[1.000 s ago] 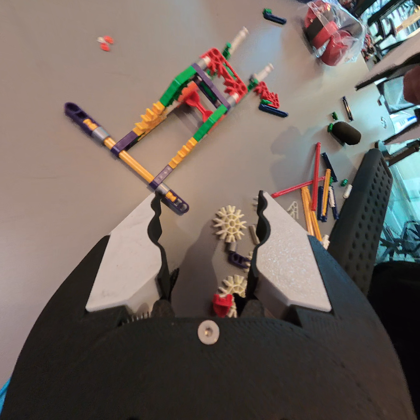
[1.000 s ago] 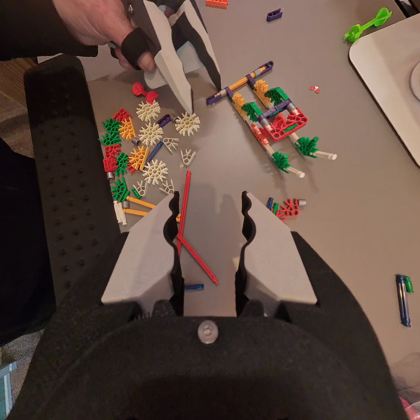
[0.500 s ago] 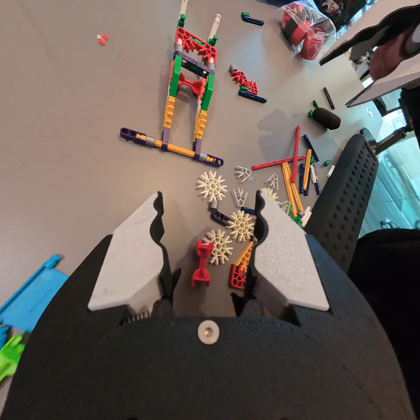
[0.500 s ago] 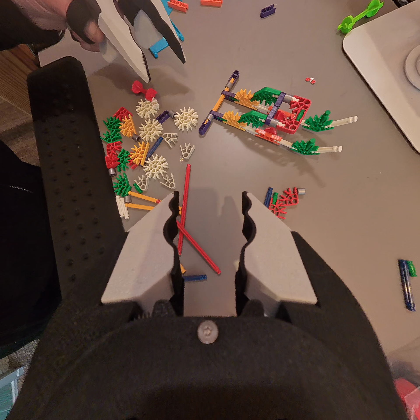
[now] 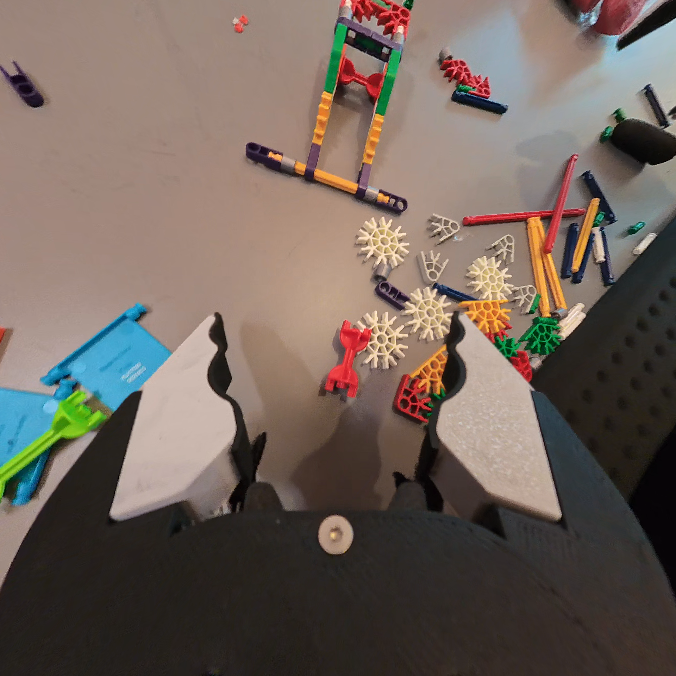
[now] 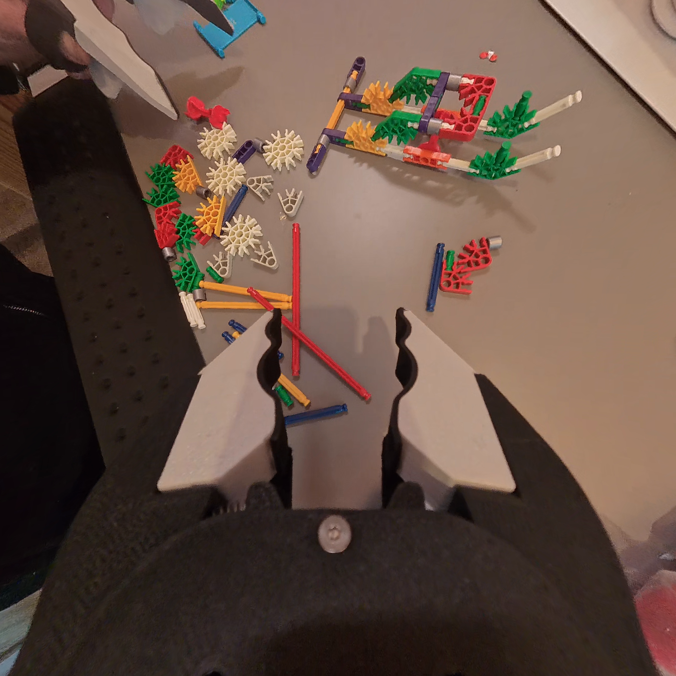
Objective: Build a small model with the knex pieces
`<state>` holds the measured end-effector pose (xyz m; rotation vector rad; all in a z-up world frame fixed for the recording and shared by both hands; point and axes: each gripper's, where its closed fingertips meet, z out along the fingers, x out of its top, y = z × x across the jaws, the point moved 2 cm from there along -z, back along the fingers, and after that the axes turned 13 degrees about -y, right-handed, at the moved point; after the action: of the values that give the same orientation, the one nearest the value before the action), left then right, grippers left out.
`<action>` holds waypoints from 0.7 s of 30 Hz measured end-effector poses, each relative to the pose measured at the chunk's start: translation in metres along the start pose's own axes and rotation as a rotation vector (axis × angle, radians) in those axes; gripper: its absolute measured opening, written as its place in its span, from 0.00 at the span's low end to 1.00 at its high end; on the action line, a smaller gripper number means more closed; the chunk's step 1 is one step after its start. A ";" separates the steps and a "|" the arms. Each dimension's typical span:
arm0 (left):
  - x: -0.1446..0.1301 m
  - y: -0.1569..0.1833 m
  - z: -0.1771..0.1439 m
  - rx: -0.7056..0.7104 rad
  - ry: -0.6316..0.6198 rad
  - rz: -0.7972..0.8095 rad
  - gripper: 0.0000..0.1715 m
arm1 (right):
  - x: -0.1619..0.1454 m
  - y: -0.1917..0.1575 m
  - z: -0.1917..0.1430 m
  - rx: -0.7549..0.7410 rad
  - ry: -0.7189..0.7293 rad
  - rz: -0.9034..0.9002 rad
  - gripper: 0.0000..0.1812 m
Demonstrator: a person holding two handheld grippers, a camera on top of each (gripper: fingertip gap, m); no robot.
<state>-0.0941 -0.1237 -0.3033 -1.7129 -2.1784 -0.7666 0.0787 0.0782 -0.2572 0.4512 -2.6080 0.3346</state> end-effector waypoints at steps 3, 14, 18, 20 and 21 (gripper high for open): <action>-0.008 0.000 -0.004 0.088 0.029 0.000 0.72 | -0.003 0.000 0.000 -0.006 0.031 0.024 0.36; -0.005 -0.004 -0.013 0.263 0.205 -0.018 0.73 | -0.004 -0.007 0.008 -0.140 0.281 0.189 0.50; -0.005 -0.002 -0.012 0.291 0.205 0.010 0.71 | -0.015 -0.020 0.022 -0.213 0.315 0.190 0.50; -0.006 0.001 -0.009 0.305 0.192 0.042 0.70 | -0.019 -0.023 0.028 -0.235 0.316 0.193 0.50; -0.006 0.002 -0.009 0.313 0.189 0.055 0.69 | -0.019 -0.023 0.028 -0.243 0.317 0.191 0.50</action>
<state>-0.0919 -0.1331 -0.2989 -1.4745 -1.9924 -0.5161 0.0918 0.0538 -0.2876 0.0579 -2.3429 0.1336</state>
